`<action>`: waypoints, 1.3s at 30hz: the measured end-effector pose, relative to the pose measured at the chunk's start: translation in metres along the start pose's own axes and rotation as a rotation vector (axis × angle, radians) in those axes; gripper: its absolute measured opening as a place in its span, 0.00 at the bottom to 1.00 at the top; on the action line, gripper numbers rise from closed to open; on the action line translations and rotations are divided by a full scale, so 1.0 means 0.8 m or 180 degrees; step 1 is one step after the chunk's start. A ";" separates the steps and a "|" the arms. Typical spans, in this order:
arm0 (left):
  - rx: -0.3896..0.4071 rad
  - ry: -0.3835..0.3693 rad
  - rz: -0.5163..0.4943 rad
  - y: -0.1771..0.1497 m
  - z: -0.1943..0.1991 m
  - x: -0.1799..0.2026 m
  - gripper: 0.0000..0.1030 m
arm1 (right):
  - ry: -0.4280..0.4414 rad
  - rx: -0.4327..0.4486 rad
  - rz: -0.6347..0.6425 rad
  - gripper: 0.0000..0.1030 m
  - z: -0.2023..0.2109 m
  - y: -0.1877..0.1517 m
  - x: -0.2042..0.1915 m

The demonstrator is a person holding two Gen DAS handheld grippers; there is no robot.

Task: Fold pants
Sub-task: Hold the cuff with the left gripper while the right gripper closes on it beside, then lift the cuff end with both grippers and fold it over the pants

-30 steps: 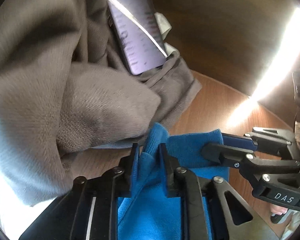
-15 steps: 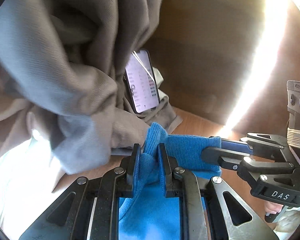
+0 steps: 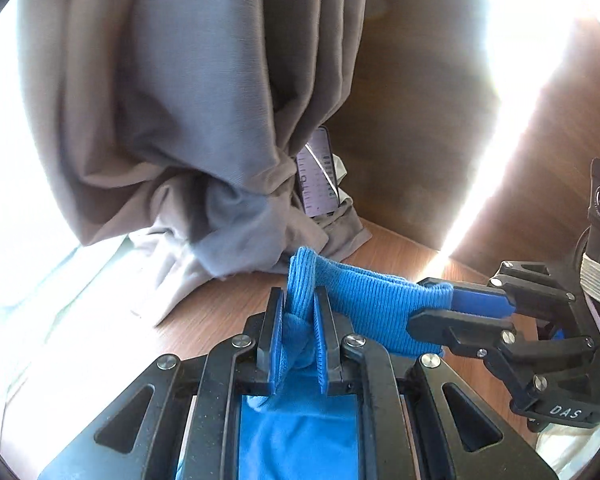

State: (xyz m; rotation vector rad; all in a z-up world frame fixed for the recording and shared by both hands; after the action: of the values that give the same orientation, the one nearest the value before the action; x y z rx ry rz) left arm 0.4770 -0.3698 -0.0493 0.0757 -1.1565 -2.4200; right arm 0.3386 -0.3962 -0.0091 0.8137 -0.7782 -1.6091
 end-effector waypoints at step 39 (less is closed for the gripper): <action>-0.0354 0.0198 0.2083 -0.226 0.103 -0.091 0.28 | 0.0651 -0.0735 0.1217 0.23 -0.005 -0.135 -0.193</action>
State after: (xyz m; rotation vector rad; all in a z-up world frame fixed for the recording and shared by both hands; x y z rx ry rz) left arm 0.4544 -0.1809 -0.1418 -0.2273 -0.8438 -1.8751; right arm 0.3072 -0.2265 -0.0850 0.6083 -0.5500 -1.2252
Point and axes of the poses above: each gripper's, at about its wrist camera, not at the fingertips, and z roughly against the way its jaws point, x to its right, y to its top, the point moved 4 cm from there along -z, roughly the way its jaws point, and after that the axes turned 2 degrees about z, right-handed, at the moved point
